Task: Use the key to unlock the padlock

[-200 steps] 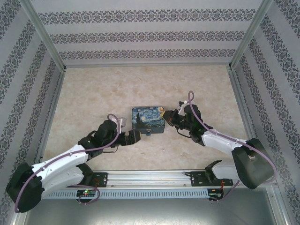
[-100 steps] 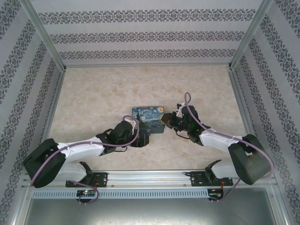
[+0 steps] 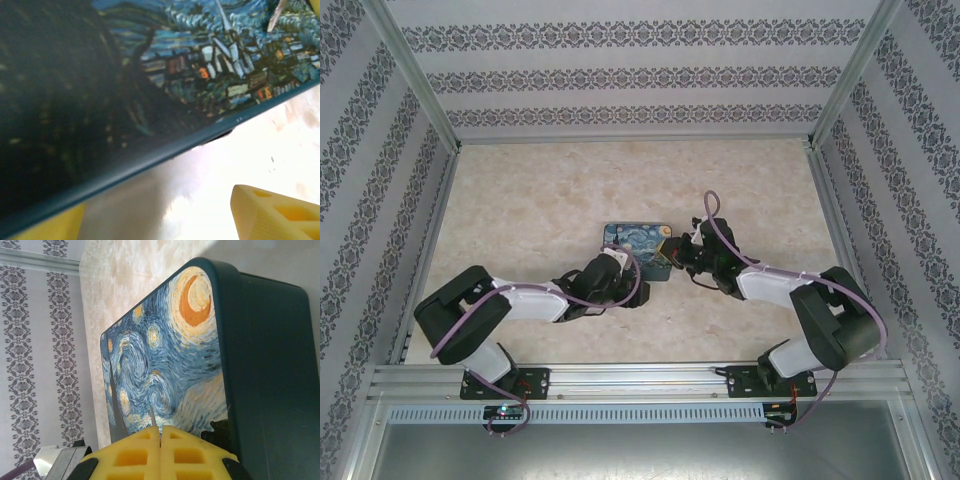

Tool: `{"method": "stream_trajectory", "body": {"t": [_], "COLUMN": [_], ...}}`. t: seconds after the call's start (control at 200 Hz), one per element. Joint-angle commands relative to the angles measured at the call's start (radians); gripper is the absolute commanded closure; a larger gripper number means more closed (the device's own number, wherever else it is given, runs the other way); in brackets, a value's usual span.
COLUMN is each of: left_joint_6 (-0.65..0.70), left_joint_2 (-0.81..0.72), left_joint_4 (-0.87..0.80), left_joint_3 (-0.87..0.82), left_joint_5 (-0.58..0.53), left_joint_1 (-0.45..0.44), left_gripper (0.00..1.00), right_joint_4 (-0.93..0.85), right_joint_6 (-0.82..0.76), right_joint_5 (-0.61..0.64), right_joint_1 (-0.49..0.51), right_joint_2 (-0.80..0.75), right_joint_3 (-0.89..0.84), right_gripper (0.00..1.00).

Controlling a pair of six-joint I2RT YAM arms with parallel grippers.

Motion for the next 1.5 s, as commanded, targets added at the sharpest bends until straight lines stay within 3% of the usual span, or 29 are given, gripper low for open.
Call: {"method": "stream_trajectory", "body": {"t": [0.0,0.325,0.779,0.964,1.149,1.314,1.499], "left_joint_6": [0.057,0.116,0.149,0.164,0.169,0.106,0.017], "left_joint_2": [0.056,0.151,0.124,0.173,0.239,0.259,0.247], "left_joint_4": [0.107,0.180,0.210,0.192,0.216,0.283,0.377], "left_joint_3": [0.027,0.050,0.013,0.073,0.153,0.179,0.143], "left_joint_5": [-0.066,-0.137,-0.378,-0.297,-0.123,0.017,0.073], "left_joint_1": [-0.004,0.018,0.018,0.018,0.020,0.047,0.085], "left_gripper": [0.24,0.27,0.28,0.28,0.27,0.28,0.28], "right_joint_4": [0.027,0.058,0.066,0.076,0.078,0.075,0.075], "right_joint_6": [-0.032,-0.025,-0.026,-0.025,-0.025,-0.029,-0.025], "right_joint_5": [-0.017,-0.061,-0.100,-0.106,-0.114,-0.116,-0.111], "right_joint_1": [-0.023,-0.049,-0.076,-0.081,-0.081,-0.081,-0.078], "right_joint_2": [0.053,0.159,0.169,0.184,0.201,0.213,0.218], "right_joint_3": [0.050,0.122,0.116,0.116,0.124,0.132,0.130], "right_gripper": [1.00,1.00,1.00,1.00,1.00,1.00,1.00]}}
